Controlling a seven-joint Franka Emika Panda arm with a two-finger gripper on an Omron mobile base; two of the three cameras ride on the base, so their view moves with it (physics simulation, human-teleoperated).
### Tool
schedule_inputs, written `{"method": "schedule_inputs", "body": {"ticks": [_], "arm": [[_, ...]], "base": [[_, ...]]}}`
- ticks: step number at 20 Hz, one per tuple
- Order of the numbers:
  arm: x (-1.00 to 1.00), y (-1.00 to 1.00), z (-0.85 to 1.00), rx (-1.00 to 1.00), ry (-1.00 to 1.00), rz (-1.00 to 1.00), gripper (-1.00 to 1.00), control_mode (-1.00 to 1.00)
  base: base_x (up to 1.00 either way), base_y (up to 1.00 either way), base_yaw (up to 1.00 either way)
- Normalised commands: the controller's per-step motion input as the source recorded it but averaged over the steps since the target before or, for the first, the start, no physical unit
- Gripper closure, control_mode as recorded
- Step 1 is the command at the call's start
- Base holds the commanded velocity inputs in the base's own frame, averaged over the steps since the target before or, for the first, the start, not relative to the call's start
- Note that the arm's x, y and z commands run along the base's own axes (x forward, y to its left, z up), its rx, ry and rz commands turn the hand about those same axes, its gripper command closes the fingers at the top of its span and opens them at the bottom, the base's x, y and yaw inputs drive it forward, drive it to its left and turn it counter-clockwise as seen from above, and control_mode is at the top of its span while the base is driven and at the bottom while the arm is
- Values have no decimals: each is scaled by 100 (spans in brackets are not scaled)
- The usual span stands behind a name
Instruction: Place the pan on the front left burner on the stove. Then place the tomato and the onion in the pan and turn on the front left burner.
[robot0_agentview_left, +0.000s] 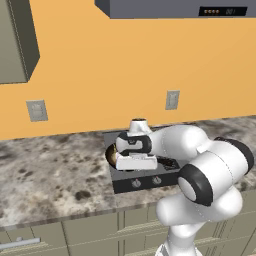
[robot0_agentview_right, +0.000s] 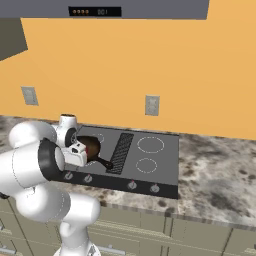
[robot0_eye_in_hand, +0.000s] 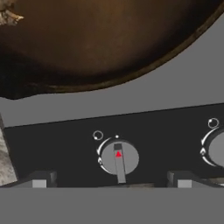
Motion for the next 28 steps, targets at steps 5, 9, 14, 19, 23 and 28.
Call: {"method": "schedule_inputs", "body": {"ticks": [5, 9, 14, 19, 23, 28], "arm": [[1, -12, -15, 0, -11, -5, -100, -100], [-19, 0, -20, 0, -9, -1, -100, -100], [-23, 1, -4, 1, -8, 0, -100, -100], [-7, 0, -2, 0, -5, 0, -100, -100], [-4, 0, -3, 0, -4, 0, -100, -100], [2, 0, -13, 0, -4, 0, -100, -100]], "base": [[0, 0, 0], [0, 0, 0], [0, 0, 0], [0, 0, 0], [0, 0, 0], [0, 0, 0]]}}
